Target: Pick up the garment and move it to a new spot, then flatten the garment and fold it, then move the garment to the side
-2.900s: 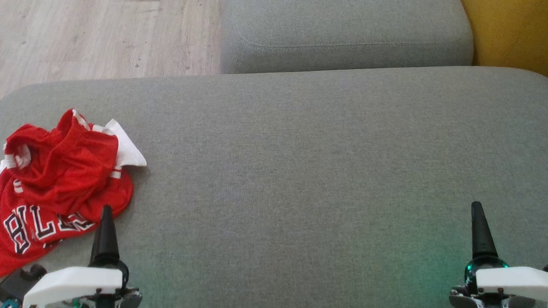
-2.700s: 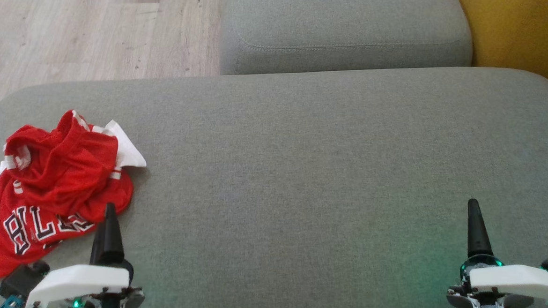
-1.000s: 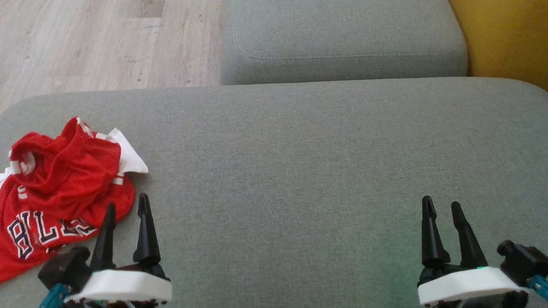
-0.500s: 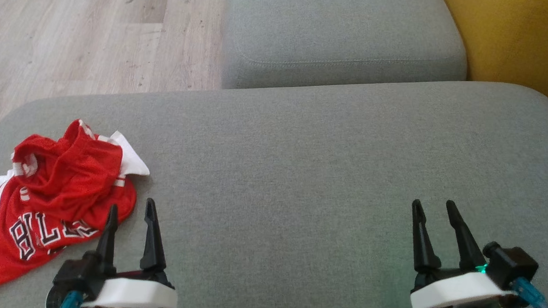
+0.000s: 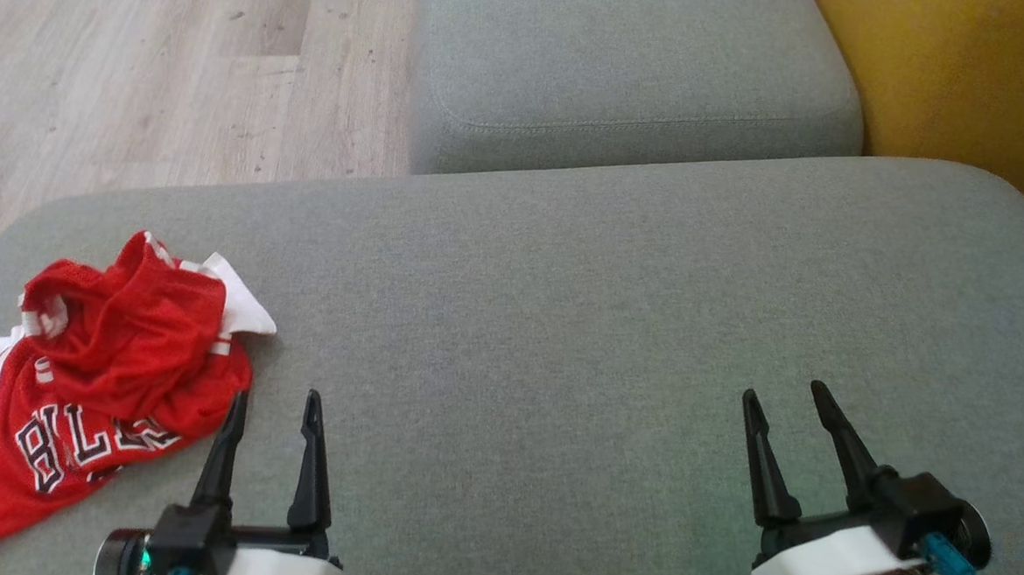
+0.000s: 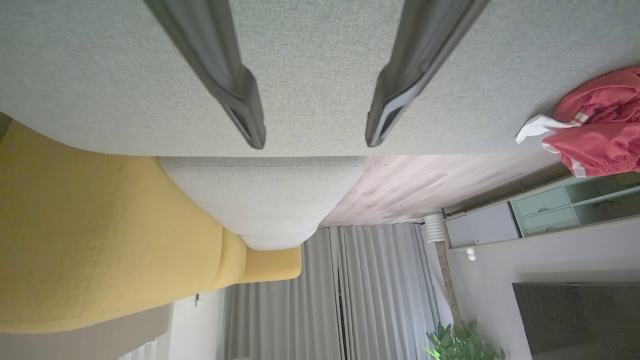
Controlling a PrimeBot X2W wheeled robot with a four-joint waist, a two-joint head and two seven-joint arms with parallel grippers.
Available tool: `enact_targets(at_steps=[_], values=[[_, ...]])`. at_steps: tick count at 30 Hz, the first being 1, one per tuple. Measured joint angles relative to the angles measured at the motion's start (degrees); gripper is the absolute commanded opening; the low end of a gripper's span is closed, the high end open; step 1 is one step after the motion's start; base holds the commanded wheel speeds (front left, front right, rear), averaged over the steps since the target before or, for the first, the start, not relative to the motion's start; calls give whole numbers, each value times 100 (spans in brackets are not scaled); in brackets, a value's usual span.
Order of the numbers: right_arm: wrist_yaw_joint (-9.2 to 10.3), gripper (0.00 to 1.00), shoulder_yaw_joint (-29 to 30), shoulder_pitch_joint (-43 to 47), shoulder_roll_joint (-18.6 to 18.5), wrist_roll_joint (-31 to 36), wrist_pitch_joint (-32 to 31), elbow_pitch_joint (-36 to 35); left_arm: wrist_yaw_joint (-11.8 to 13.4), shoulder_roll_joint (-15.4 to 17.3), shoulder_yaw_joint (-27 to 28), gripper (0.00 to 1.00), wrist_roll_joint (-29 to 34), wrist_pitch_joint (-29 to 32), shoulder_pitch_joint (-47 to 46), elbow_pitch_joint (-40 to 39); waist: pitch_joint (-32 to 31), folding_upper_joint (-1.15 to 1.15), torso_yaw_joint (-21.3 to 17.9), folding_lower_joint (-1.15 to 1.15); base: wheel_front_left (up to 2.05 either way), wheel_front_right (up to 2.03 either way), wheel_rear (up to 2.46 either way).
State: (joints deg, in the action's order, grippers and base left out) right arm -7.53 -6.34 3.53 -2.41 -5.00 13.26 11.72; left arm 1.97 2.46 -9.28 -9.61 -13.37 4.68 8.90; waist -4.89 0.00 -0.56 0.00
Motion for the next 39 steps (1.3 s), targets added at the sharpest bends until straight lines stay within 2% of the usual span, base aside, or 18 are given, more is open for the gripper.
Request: enact_targets(at_steps=[6,14,31,39], values=[[0,100,-2,90,0,241,97,7,3,4,-12,100,339,-93,31,1,-24,0,-1,0,0,0,0],[0,100,194,90,0,-3,97,109,12,8,-14,100,347,-93,31,31,3,0,6,0,0,0,0],[0,100,277,88,0,-5,97,174,55,10,-5,100,348,-93,31,116,35,0,1,0,0,0,0],[0,100,303,90,0,-4,97,174,60,10,0,100,366,-93,30,129,31,0,172,0,0,0,0]])
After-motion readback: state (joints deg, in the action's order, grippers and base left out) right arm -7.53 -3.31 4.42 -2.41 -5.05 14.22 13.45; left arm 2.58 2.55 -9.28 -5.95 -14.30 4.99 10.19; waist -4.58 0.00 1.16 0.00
